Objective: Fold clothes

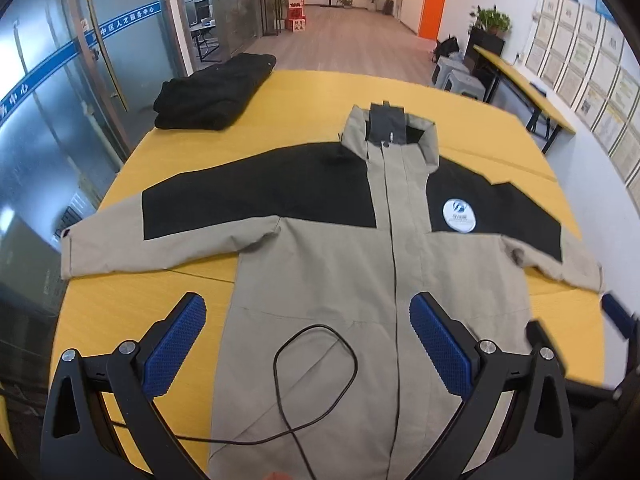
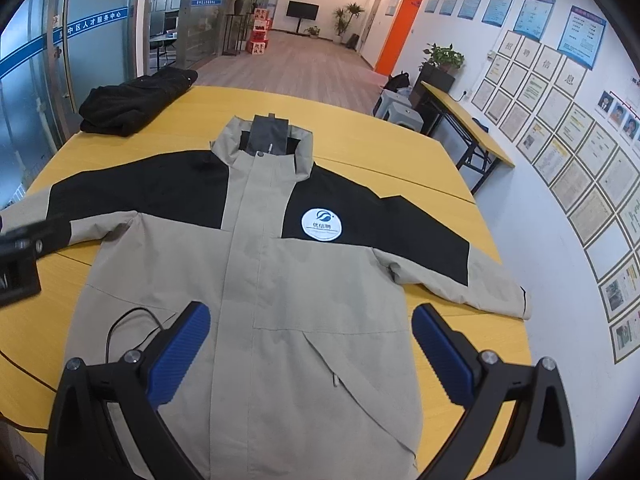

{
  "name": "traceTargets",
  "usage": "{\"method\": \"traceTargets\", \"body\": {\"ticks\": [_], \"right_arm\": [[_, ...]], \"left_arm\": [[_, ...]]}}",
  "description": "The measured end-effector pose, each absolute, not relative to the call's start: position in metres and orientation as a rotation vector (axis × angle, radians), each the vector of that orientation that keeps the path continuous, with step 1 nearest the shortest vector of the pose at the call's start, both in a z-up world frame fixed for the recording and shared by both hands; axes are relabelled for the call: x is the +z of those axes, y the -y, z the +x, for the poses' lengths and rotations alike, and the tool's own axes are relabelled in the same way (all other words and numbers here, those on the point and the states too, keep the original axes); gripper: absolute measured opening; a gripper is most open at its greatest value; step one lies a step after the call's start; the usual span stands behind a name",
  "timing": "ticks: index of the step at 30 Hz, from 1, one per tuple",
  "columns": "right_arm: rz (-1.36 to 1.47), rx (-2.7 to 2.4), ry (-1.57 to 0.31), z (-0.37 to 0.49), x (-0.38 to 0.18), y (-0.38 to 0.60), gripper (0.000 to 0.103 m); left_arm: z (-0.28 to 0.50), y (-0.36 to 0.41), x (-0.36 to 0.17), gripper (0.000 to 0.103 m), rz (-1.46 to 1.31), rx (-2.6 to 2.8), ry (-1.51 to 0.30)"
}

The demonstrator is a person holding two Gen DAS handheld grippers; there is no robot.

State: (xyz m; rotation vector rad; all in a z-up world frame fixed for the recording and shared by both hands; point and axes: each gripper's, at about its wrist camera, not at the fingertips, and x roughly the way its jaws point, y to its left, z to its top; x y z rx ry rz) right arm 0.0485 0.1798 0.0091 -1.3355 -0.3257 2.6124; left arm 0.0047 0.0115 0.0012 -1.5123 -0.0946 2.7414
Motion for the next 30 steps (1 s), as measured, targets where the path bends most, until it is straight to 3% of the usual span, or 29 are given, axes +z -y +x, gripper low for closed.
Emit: {"method": "traceTargets", "body": {"ticks": [8,14,30], "right_arm": [[-1.41,2.638,0.162,0.043,-0.001,-0.222,0.103],[-1.392,2.655,0.17,0.036,-0.002,-0.249,0.103],[-1.392,2.61,0.163,0.016,-0.003,-0.254,0.103]], "left_arm": [[0.02,-0.05,0.005,0.103,-1.534,2.831,-0.119],[0.017,-0.061,0.008,0.103,-1.583,2.826,0.006],[-0.001,-0.073,0.011,0.103,-1.514,2.786,-0.084]]}}
